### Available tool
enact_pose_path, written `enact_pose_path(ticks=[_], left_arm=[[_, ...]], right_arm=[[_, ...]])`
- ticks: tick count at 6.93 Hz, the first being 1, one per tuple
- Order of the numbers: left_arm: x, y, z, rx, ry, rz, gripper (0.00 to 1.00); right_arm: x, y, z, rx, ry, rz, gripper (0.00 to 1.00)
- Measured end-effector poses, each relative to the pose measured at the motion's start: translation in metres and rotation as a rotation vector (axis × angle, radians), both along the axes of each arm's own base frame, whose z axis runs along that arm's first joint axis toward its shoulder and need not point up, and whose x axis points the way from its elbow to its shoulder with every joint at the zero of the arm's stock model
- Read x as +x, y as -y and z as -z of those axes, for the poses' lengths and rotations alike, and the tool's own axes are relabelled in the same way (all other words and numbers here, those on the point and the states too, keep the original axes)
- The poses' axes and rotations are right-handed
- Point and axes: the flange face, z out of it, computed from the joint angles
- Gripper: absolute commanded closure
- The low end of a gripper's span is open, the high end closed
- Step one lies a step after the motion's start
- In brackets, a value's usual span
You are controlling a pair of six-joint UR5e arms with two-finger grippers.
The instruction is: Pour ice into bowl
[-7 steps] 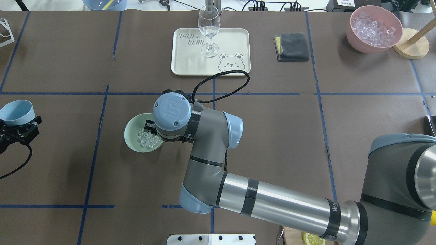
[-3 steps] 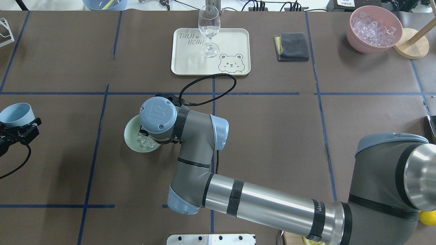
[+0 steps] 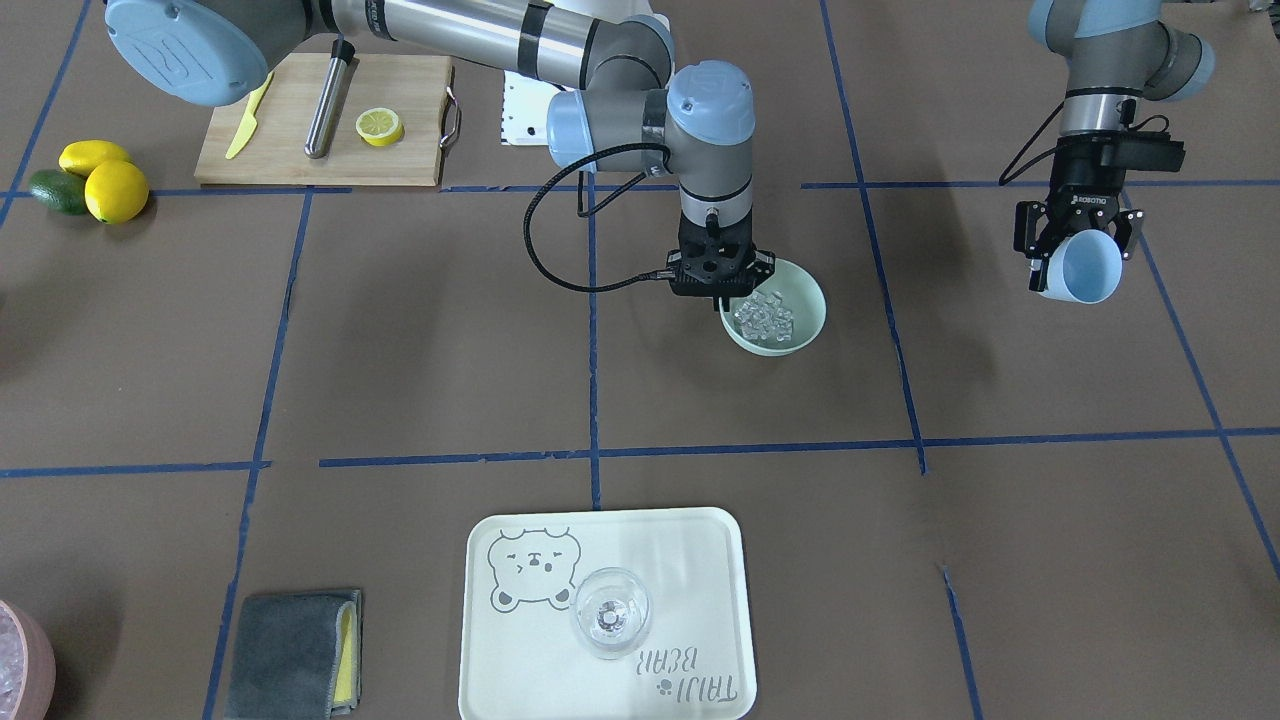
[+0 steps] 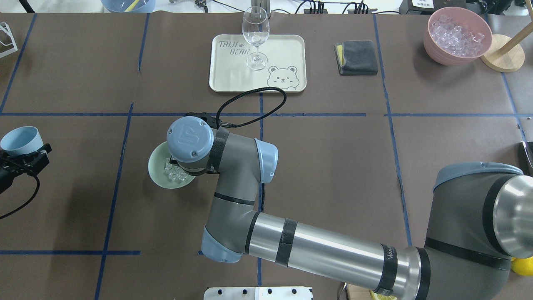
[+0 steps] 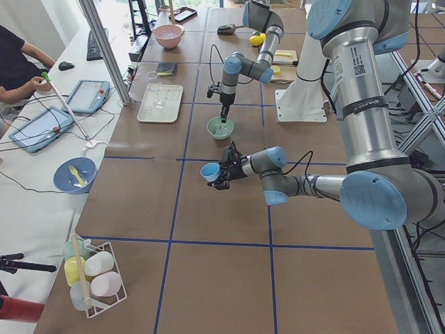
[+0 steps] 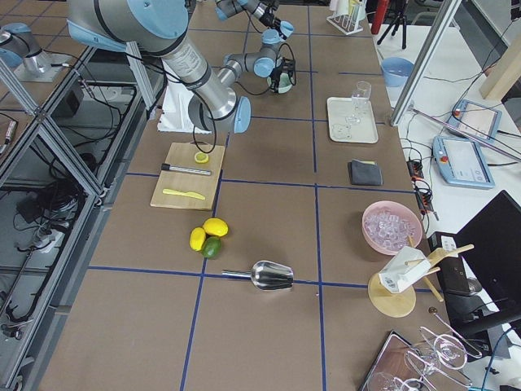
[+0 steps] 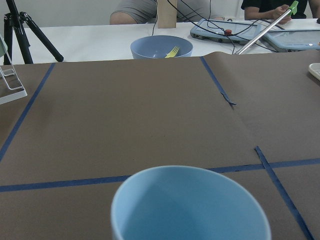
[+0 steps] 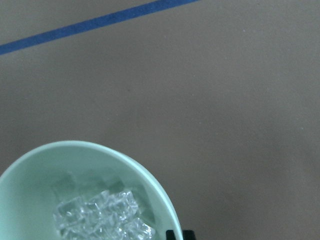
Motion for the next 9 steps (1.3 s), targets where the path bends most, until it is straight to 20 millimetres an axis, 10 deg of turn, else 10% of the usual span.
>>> enact_pose_path(ticks=[5, 7, 9], left_arm=[[0.046, -0.014, -0.054, 0.055, -0.065, 0.204, 1.0], [0.064, -0.024, -0.058, 0.097, -0.069, 0.255, 1.0], [0.07, -0.023, -0.056, 0.125, -0.07, 0.298, 1.0]], right_arm=[[0.12, 0.054, 0.054, -0.068, 0.11, 0.022, 1.0], [0.204, 0.055, 0.022, -0.083, 0.129, 0.008, 1.0], [0.239, 0.054, 0.002, -0.08, 0.128, 0.004, 1.0]])
